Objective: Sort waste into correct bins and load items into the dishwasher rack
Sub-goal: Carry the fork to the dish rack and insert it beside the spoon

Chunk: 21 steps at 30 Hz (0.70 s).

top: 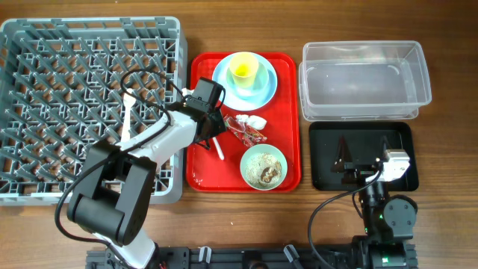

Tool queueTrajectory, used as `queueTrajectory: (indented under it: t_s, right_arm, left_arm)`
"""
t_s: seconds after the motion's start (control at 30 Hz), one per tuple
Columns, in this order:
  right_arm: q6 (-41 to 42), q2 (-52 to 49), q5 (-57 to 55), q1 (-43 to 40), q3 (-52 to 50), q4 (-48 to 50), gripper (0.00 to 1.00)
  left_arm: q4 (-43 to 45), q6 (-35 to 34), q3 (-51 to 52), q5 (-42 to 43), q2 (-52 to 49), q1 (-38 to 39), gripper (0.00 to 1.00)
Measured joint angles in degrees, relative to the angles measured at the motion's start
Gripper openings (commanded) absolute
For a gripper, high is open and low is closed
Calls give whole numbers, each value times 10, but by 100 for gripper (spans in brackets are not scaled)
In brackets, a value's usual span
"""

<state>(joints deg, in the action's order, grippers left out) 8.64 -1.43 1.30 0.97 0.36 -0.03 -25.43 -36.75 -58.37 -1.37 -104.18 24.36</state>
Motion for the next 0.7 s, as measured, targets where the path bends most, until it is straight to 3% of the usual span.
queueTrajectory:
  t_s: [0.27,0.53,0.7]
  right_arm:
    - [0,0,0,0,0,0,100]
    - [0,0,0,0,0,0,100]
    - [0,0,0,0,0,0,100]
  left_arm:
    - [-88,17,-19,-17,28,0,4]
    - [-103,144,-113,-65,183,-47,4]
    - [-90,286,-115,-156,212,-141,4]
